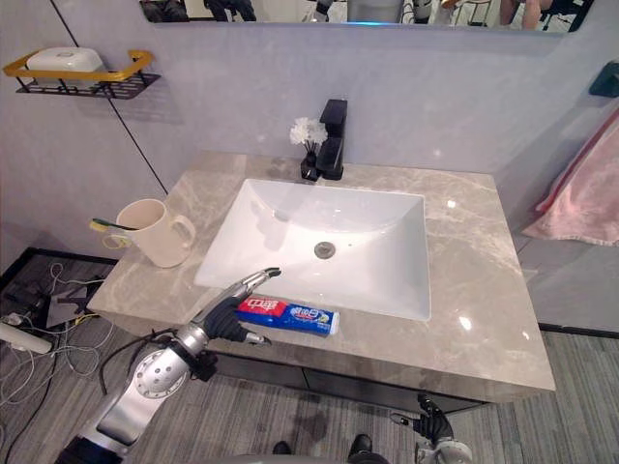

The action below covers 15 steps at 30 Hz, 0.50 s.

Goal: Organize washtable

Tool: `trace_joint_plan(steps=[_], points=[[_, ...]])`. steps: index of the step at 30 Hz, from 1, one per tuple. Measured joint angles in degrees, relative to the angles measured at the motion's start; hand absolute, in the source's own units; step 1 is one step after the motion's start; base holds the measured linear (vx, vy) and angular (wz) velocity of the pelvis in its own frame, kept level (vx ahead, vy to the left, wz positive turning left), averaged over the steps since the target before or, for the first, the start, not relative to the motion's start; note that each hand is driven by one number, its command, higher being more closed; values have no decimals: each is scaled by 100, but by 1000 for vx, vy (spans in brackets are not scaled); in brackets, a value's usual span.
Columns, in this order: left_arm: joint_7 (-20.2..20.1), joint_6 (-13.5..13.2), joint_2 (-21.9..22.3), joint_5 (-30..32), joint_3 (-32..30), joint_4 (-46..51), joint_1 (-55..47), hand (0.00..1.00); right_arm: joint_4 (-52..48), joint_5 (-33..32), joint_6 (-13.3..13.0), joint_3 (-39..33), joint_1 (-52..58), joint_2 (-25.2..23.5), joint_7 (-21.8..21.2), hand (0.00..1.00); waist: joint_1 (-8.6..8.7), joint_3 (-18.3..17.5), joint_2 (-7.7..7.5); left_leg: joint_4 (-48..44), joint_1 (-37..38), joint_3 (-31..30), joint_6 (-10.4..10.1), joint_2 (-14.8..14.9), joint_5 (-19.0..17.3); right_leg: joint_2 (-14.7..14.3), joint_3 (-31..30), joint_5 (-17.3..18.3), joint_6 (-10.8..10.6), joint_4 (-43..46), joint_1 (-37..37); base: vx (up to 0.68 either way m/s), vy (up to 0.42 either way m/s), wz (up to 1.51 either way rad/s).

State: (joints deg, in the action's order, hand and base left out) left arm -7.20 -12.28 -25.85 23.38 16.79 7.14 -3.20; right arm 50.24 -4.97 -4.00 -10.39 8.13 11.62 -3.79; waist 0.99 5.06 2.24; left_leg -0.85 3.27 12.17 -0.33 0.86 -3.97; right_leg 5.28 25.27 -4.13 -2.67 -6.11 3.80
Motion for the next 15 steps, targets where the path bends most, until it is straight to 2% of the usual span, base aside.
trace_joint_plan(steps=[8,15], points=[[38,49,1,204,-58,-219,25,0,-5,12,0,-19,-71,-3,-4,0,123,20,30,41,48,46,-1,1,0,-5,-37,4,-6,-1,7,10,10,-3],[143,43,1,276,-150,-334,105,0,-5,60,4,-20,-100,-4,-6,0,127,46,29,48,57,63,-2,6,-1,-10,-54,4,-6,-1,6,0,0,0]])
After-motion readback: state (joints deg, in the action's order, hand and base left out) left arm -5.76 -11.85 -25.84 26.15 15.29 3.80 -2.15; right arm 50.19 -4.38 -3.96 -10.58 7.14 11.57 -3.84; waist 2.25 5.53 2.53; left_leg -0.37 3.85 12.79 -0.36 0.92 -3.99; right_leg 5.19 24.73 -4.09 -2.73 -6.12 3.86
